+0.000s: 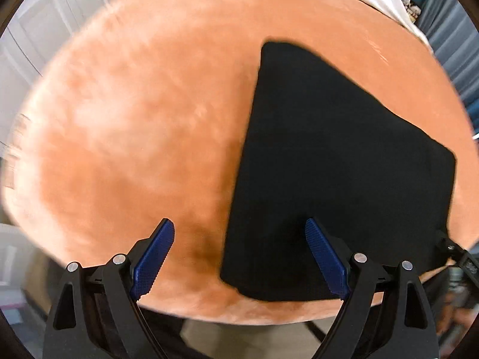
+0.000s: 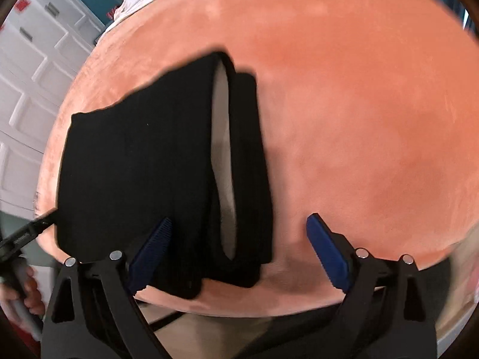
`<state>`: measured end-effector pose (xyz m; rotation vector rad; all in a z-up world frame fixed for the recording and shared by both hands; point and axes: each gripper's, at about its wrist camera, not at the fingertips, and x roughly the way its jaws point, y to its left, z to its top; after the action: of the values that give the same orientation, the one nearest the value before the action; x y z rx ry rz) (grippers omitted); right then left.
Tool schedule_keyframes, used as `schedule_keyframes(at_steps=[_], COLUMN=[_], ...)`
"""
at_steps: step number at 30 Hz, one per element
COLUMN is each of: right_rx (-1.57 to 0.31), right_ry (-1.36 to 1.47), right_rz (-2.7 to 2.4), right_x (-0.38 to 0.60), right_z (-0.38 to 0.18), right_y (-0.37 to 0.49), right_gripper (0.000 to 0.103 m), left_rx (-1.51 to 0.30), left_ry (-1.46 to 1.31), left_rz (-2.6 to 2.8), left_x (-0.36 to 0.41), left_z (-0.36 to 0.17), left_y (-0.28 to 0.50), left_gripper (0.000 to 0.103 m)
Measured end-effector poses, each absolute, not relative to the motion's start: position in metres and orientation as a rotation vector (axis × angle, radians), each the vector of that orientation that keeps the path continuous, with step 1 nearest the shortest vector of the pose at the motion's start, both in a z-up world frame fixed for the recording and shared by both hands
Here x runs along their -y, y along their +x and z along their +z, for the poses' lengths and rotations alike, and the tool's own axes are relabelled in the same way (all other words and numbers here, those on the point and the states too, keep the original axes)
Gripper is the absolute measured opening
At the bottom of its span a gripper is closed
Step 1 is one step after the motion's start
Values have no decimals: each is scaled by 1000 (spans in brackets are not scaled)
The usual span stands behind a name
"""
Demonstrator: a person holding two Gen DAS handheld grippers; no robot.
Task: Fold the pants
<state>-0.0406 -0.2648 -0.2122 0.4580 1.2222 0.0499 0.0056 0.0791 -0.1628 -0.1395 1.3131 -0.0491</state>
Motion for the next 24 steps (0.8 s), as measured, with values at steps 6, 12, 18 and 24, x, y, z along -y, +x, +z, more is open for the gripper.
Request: schedule_keyframes(at_steps=[6,12,18,24], right_rx=[-1159,-1096,-1177,-937], right_ry=[573,528,553,351], right_rz=[105,142,32,53], right_x=[259,261,276,246], right_z=[-191,-148,-191,-113], right_y=[-36,-40,-29,-30], right_gripper=[34,33,43,41], left_rx=[-1362,-1311,-1331,-1109], left_ry=[-277,-159,-127,-11], left_rz=[-245,-241,-120,-48], left_x=[-67,-59,-61,-42], left_z=[-168,-126,-149,-80], left_y=[25,6,2,10], left_gripper=[42,32,40,68])
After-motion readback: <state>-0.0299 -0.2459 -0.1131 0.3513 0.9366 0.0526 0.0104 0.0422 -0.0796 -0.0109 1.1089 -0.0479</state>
